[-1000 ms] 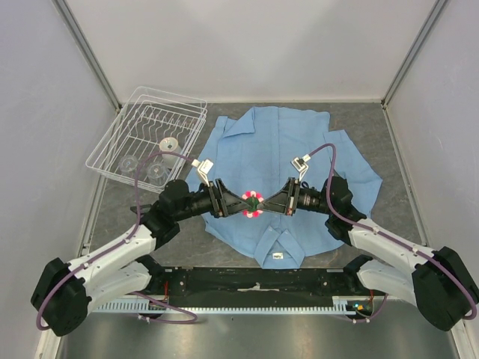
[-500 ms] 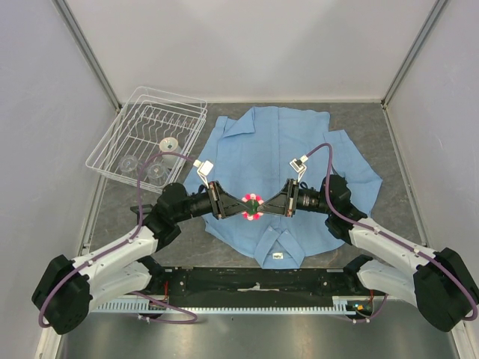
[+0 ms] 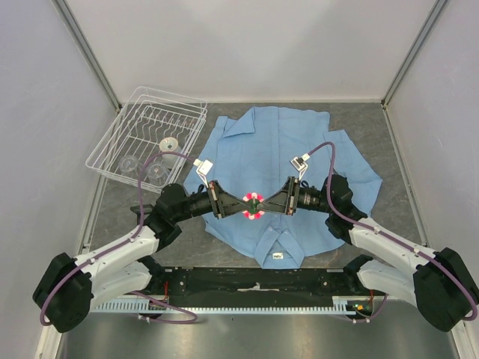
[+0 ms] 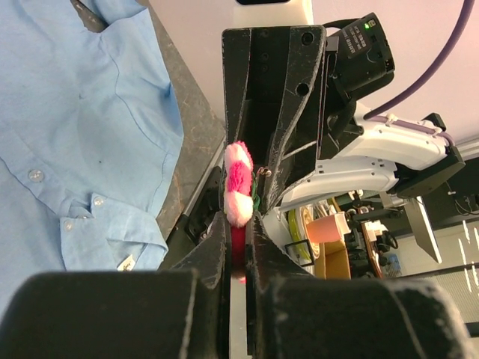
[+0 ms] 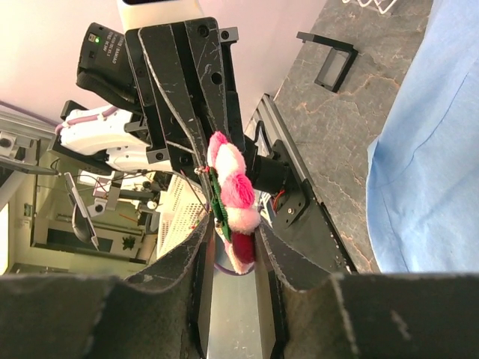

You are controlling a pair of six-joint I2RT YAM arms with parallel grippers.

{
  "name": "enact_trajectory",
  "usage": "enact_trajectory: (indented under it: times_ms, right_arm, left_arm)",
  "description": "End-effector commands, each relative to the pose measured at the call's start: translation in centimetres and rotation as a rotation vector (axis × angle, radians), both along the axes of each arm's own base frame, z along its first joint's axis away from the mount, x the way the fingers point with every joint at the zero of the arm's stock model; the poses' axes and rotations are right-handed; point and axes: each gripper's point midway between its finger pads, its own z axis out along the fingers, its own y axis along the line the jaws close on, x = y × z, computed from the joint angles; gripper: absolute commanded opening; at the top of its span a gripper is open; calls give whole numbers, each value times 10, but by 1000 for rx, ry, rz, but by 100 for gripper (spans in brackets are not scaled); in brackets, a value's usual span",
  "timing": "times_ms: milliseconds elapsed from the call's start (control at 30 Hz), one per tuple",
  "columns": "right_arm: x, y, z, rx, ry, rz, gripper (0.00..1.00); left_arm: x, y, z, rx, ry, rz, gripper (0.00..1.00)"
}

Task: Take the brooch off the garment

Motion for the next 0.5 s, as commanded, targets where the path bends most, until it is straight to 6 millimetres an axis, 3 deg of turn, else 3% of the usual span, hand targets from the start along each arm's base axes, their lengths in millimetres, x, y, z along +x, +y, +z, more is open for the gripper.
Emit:
enact_trajectory:
  times_ms: [0,467]
  right_arm:
    - [4,4,38,89,-97,14,33]
    - [8,6,36,98,-94,15,32]
  left_arm:
    - [-4,-1,8,-41,-15,-30,2]
    - [-6,-3,5,-47,0,-49,2]
